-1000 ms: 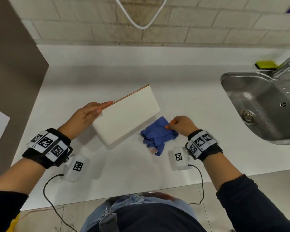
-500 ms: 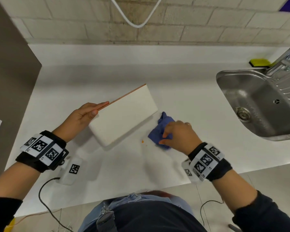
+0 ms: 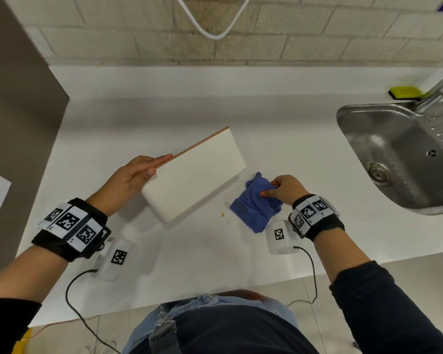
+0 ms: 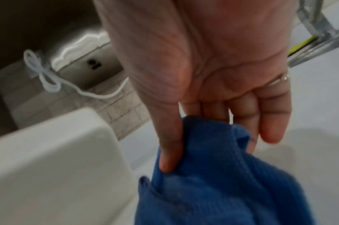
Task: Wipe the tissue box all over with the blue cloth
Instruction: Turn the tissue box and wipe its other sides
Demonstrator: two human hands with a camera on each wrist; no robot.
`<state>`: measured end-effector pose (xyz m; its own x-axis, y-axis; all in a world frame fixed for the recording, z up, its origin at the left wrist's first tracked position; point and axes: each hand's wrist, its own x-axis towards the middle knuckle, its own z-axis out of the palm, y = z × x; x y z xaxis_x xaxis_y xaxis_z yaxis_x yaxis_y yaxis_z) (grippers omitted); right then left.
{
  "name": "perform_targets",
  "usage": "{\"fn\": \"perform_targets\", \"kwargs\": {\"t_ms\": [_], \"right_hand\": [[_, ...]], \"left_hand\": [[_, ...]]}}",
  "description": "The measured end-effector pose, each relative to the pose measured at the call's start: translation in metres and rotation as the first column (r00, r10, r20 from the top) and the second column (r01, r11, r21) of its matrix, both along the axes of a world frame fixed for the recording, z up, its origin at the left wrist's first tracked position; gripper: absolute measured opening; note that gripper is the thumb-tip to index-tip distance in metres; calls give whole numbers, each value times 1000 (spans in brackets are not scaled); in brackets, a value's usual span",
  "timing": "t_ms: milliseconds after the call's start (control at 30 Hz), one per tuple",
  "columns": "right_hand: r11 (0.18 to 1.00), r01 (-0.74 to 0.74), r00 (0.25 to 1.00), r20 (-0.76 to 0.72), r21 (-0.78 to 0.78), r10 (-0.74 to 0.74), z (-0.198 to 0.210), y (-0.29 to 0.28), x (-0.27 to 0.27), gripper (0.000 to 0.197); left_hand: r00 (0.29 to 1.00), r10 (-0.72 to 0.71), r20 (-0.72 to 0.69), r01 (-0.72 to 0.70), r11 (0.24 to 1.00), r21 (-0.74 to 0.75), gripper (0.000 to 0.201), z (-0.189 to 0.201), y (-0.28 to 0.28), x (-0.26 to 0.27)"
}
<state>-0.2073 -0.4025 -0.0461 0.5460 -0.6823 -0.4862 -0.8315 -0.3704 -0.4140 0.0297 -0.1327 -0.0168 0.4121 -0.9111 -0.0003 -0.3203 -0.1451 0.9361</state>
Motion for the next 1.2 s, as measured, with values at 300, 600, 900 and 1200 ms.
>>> {"fn": "perform_targets", "kwargs": {"t_ms": [300, 600, 900, 1200], "right_hand": [[985, 135, 906, 416, -111, -78, 81, 10, -24, 20], [998, 33, 937, 350, -57, -11, 40, 36, -9, 21], [961, -206, 978, -42, -185, 202, -18, 16, 7, 73], [997, -40, 919, 394, 59, 13, 24, 39, 6, 29]], "left_hand": [[1000, 3, -11, -4, 1000, -12, 53, 1, 0, -1], [1000, 0, -23, 0, 1000, 11, 48, 0, -1, 3], [999, 2, -36, -1, 1000, 3, 51, 0, -1, 2], [999, 3, -32, -2, 1000, 17, 54, -2, 0, 1]]}}
